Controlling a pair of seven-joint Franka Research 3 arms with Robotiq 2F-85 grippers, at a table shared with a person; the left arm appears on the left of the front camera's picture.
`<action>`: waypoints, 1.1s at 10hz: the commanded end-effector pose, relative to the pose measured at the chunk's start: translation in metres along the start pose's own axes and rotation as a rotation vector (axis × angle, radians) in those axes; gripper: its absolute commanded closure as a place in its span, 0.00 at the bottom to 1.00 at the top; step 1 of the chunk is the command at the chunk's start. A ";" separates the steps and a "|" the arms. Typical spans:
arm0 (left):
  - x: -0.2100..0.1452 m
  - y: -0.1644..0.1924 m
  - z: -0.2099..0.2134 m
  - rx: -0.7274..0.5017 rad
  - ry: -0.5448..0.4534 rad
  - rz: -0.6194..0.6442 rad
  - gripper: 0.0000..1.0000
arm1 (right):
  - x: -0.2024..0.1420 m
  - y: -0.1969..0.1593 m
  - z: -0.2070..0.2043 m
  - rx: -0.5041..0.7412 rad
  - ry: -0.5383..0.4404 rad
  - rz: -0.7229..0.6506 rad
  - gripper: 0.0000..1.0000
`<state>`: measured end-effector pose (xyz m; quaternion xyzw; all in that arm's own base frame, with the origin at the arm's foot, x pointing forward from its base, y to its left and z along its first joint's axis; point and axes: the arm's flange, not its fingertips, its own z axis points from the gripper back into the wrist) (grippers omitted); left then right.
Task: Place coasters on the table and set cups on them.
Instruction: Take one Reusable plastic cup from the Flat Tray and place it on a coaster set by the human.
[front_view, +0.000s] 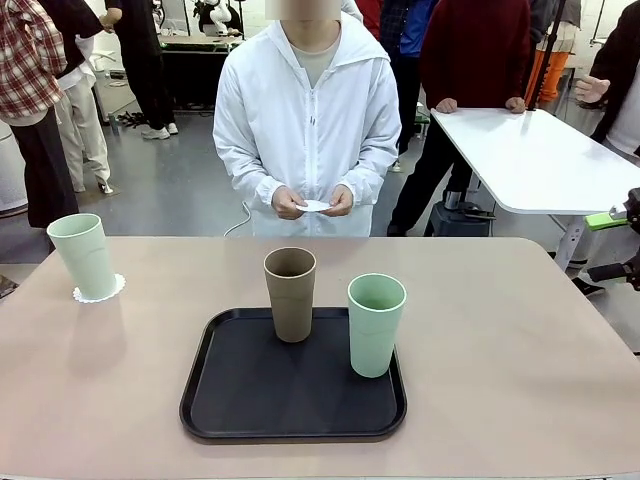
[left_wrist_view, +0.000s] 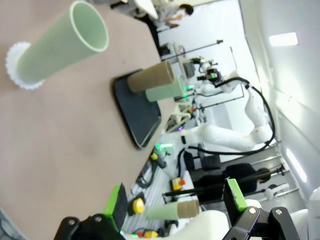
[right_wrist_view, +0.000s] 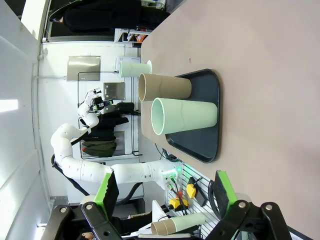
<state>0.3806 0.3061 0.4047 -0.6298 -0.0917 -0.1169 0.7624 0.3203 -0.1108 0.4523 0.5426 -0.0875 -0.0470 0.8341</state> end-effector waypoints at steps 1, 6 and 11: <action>-0.001 0.000 0.000 0.007 -0.003 0.009 0.00 | 0.000 0.001 -0.001 0.010 0.002 0.006 0.00; -0.001 0.000 0.000 0.007 -0.003 0.009 0.00 | 0.000 0.001 -0.001 0.010 0.002 0.006 0.00; -0.001 0.000 0.000 0.007 -0.003 0.009 0.00 | 0.000 0.001 -0.001 0.010 0.002 0.006 0.00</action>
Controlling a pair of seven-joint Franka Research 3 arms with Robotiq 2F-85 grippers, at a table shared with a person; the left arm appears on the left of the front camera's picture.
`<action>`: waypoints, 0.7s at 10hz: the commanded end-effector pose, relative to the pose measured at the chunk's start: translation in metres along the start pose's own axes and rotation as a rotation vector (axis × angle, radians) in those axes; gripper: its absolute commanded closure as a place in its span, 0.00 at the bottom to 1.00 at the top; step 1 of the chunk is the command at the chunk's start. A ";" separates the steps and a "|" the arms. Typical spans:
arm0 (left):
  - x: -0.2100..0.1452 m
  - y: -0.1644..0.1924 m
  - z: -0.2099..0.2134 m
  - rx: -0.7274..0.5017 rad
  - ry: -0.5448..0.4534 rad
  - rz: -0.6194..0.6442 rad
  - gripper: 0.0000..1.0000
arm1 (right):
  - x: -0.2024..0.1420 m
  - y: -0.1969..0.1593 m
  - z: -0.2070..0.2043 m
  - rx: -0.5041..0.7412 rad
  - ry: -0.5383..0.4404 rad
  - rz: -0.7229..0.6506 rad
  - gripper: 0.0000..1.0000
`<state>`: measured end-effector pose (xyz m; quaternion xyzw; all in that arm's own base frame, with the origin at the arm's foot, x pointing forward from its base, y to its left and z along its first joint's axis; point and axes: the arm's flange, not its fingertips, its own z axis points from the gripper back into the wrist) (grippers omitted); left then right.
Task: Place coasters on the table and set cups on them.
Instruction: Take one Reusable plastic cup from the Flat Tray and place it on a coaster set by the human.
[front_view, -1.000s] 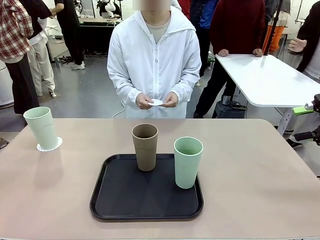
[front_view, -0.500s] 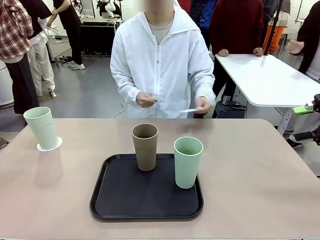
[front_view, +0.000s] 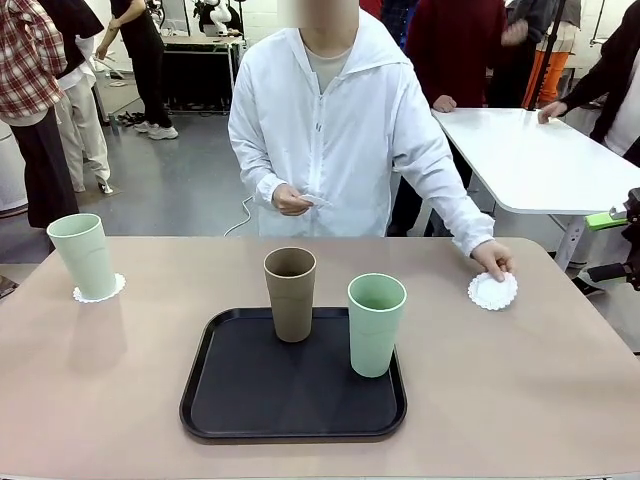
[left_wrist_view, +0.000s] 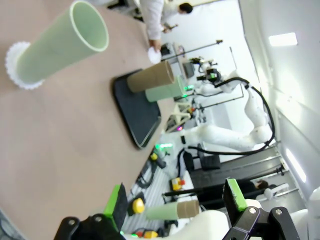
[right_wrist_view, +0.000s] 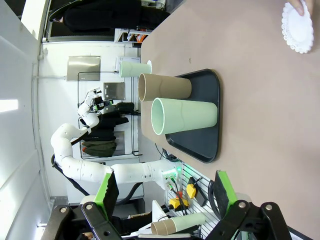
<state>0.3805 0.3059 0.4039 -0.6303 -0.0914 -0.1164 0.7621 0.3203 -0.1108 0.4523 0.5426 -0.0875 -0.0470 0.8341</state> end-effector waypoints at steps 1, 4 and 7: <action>-0.001 -0.001 0.001 0.008 -0.002 0.007 0.00 | 0.000 0.001 -0.001 0.010 0.002 0.006 0.00; -0.001 -0.001 0.001 0.008 -0.002 0.007 0.00 | 0.000 0.001 -0.001 0.010 0.002 0.006 0.00; -0.001 -0.001 0.001 0.008 -0.002 0.007 0.00 | 0.000 0.000 0.000 0.000 0.000 0.000 0.00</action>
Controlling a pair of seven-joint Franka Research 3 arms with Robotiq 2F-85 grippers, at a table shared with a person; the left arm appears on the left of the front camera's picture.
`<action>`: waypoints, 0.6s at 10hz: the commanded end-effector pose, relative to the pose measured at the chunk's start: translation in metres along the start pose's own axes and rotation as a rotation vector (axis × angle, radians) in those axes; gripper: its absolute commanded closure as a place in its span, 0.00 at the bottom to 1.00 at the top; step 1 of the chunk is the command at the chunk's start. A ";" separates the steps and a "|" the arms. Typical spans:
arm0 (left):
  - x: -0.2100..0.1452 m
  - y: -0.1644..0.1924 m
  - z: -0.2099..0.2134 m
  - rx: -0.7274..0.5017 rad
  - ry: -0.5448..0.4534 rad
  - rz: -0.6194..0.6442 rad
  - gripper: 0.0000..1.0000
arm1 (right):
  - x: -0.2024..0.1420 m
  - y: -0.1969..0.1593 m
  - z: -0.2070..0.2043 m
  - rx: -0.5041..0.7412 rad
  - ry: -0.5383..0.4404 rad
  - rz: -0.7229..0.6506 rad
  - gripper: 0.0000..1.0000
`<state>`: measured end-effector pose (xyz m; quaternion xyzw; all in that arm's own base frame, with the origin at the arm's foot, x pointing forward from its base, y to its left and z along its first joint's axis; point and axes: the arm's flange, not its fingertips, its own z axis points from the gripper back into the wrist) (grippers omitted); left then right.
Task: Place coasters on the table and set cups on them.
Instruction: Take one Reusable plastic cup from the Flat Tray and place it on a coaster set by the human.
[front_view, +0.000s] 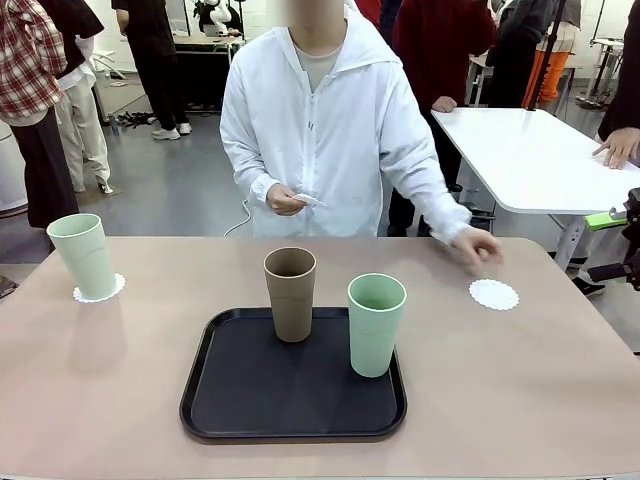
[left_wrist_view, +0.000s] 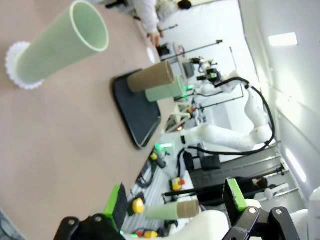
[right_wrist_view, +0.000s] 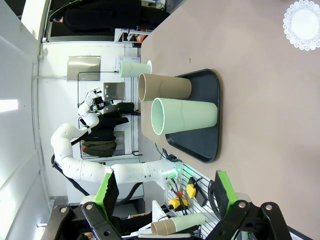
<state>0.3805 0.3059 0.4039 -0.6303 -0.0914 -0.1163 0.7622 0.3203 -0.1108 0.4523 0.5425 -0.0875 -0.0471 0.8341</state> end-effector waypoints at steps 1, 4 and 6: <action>-0.001 -0.001 0.001 0.008 -0.002 0.007 0.00 | 0.013 0.021 -0.008 -0.074 0.005 0.212 0.00; -0.001 -0.001 0.001 0.008 -0.002 0.007 0.00 | 0.052 0.085 -0.049 -0.241 -0.002 0.858 0.00; -0.001 -0.001 0.001 0.008 -0.002 0.007 0.00 | 0.046 0.100 -0.080 -0.215 0.141 1.139 0.00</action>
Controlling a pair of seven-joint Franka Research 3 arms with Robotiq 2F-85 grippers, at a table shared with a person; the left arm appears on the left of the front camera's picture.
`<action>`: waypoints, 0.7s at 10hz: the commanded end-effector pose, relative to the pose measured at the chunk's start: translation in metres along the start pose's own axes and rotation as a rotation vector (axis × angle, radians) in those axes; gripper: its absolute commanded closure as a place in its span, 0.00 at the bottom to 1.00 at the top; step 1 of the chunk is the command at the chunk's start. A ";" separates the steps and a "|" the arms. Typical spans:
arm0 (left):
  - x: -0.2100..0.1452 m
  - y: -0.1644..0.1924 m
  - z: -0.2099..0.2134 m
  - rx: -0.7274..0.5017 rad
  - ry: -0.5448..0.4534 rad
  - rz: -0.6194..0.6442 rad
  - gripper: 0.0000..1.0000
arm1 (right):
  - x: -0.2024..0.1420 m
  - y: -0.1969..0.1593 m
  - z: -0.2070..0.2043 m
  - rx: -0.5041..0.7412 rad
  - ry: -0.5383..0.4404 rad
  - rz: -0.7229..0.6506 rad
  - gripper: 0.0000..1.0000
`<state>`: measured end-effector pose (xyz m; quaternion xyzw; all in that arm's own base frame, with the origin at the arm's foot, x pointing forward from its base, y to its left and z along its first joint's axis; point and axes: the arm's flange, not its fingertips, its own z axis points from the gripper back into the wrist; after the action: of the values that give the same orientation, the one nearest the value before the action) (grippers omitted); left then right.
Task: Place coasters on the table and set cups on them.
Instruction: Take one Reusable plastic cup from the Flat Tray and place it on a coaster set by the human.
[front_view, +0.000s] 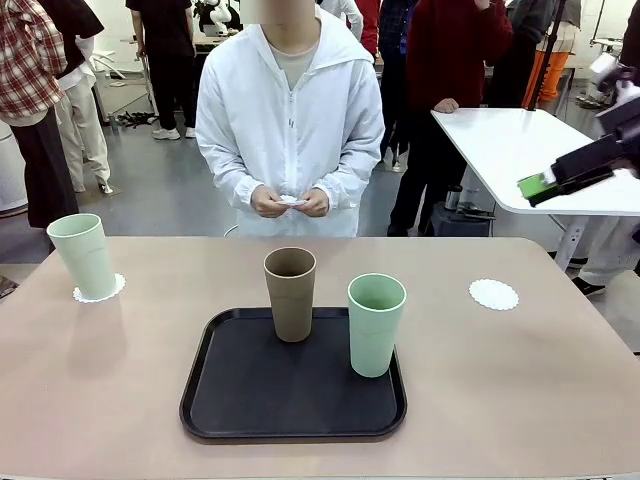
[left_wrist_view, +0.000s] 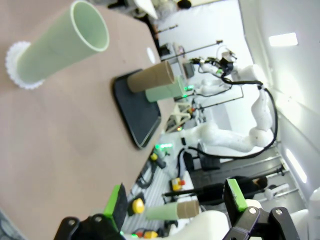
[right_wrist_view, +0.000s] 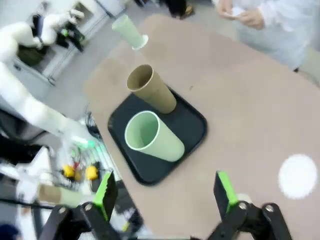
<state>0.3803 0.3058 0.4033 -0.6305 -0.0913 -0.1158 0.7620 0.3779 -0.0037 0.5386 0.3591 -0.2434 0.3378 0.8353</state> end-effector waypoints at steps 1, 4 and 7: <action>-0.001 -0.001 0.001 0.008 -0.002 0.006 0.00 | -0.012 -0.008 -0.025 -0.020 0.031 0.362 0.00; -0.001 -0.001 0.001 0.008 -0.002 0.006 0.00 | -0.020 0.001 -0.057 -0.107 0.263 0.497 0.00; -0.001 -0.001 0.001 0.008 -0.002 0.006 0.00 | -0.017 0.002 -0.057 -0.063 0.283 0.499 0.00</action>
<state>0.3802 0.3058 0.4032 -0.6305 -0.0913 -0.1157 0.7621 0.3736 0.0354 0.4852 0.2022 -0.2164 0.5723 0.7647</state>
